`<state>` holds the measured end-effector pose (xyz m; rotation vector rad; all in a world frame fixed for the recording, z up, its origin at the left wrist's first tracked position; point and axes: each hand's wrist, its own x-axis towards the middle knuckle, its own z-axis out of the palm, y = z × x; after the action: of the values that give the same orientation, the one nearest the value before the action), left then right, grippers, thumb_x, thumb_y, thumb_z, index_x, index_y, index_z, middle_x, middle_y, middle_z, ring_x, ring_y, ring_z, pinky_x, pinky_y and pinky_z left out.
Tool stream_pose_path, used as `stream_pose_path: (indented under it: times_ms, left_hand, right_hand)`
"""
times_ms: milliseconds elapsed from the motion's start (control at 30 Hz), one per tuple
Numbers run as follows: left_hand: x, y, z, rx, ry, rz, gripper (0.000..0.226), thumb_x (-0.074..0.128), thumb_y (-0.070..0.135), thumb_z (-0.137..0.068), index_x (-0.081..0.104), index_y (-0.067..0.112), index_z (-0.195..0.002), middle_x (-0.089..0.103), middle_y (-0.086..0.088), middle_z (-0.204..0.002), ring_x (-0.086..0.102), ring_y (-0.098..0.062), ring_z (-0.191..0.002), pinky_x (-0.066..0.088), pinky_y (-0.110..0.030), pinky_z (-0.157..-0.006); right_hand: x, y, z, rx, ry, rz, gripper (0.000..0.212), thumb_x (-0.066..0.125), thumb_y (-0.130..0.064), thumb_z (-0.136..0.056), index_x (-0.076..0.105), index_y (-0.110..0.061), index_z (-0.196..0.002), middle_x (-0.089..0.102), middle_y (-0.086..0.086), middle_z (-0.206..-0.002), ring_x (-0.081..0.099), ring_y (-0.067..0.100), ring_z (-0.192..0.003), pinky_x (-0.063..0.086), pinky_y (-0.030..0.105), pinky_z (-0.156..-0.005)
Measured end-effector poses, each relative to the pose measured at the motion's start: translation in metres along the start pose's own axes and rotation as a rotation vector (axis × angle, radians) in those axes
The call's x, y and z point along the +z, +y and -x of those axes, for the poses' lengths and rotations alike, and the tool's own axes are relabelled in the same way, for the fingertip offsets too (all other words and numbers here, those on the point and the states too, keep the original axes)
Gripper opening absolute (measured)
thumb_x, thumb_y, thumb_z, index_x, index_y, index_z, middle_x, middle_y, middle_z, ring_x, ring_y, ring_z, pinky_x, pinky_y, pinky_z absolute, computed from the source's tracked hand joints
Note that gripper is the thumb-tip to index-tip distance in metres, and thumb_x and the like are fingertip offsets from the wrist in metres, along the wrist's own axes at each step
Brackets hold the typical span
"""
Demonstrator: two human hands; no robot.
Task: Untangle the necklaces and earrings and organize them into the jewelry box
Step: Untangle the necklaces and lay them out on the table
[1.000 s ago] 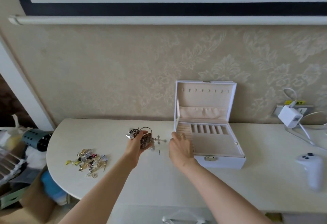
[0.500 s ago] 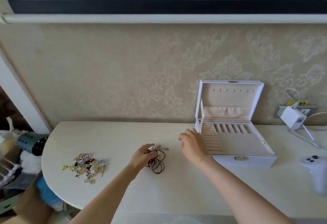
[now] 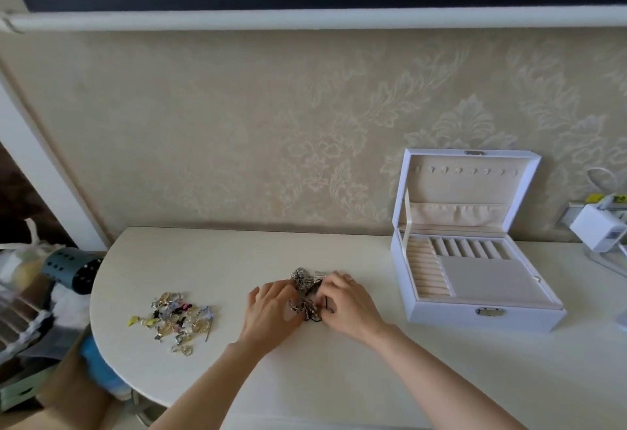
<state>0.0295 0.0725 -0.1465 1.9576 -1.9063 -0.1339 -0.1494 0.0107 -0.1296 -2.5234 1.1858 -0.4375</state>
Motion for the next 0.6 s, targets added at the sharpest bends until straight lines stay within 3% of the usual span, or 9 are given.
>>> stream_pose_path:
  times_ms: [133, 200, 300, 400, 500, 600]
  left_hand:
    - [-0.003, -0.013, 0.006, 0.003, 0.039, 0.009, 0.053, 0.033, 0.067, -0.067, 0.062, 0.025, -0.078, 0.056, 0.014, -0.121, 0.048, -0.015, -0.116, 0.031, -0.036, -0.098]
    - [-0.005, -0.016, 0.009, 0.029, 0.132, 0.065, 0.045, 0.040, 0.064, -0.073, 0.061, 0.024, -0.069, 0.058, 0.012, -0.117, 0.045, -0.011, -0.111, 0.033, -0.033, -0.091]
    - [0.000, -0.012, 0.013, 0.128, 0.221, 0.128, 0.016, 0.050, 0.042, -0.079, 0.058, 0.030, -0.086, 0.053, 0.015, -0.117, 0.044, -0.006, -0.102, 0.032, -0.025, -0.085]
    - [0.009, -0.008, 0.016, 0.149, 0.140, 0.129, 0.025, 0.051, 0.039, -0.074, 0.050, 0.037, -0.099, 0.048, 0.023, -0.107, 0.044, -0.004, -0.094, 0.030, -0.017, -0.080]
    - [0.011, -0.011, 0.020, 0.107, 0.127, 0.117, 0.019, 0.052, 0.044, -0.073, 0.050, 0.036, -0.091, 0.052, 0.017, -0.104, 0.044, -0.007, -0.093, 0.037, -0.024, -0.079]
    - [0.009, -0.015, 0.026, 0.136, 0.083, 0.103, 0.017, 0.051, 0.049, -0.075, 0.047, 0.036, -0.085, 0.053, 0.011, -0.116, 0.046, -0.010, -0.101, 0.035, -0.027, -0.085]
  right_hand:
    - [-0.011, 0.007, 0.007, 0.025, -0.004, 0.066, 0.014, 0.050, -0.018, -0.081, 0.061, -0.021, -0.073, 0.057, -0.008, -0.113, 0.049, 0.016, -0.108, 0.034, 0.028, -0.084]
    - [-0.013, 0.009, 0.007, 0.044, 0.067, 0.027, 0.016, 0.048, -0.011, -0.079, 0.061, -0.019, -0.073, 0.059, -0.008, -0.106, 0.054, 0.016, -0.101, 0.037, 0.026, -0.077]
    - [-0.006, 0.007, -0.001, 0.001, 0.190, -0.052, 0.032, 0.049, -0.007, -0.077, 0.065, -0.024, -0.099, 0.058, -0.009, -0.110, 0.053, 0.012, -0.103, 0.043, 0.025, -0.082]
    - [0.004, 0.004, -0.009, -0.065, 0.079, -0.028, 0.043, 0.054, -0.012, -0.081, 0.058, -0.030, -0.121, 0.052, -0.010, -0.127, 0.046, 0.011, -0.116, 0.038, 0.029, -0.095]
    - [0.009, 0.006, -0.004, -0.070, 0.088, 0.020, 0.028, 0.057, -0.016, -0.077, 0.061, -0.031, -0.102, 0.055, -0.011, -0.107, 0.048, 0.015, -0.105, 0.040, 0.031, -0.086]
    - [0.010, 0.011, 0.010, -0.046, 0.191, 0.050, 0.020, 0.066, -0.022, -0.070, 0.053, -0.031, -0.083, 0.051, -0.010, -0.085, 0.049, 0.016, -0.085, 0.039, 0.028, -0.072]
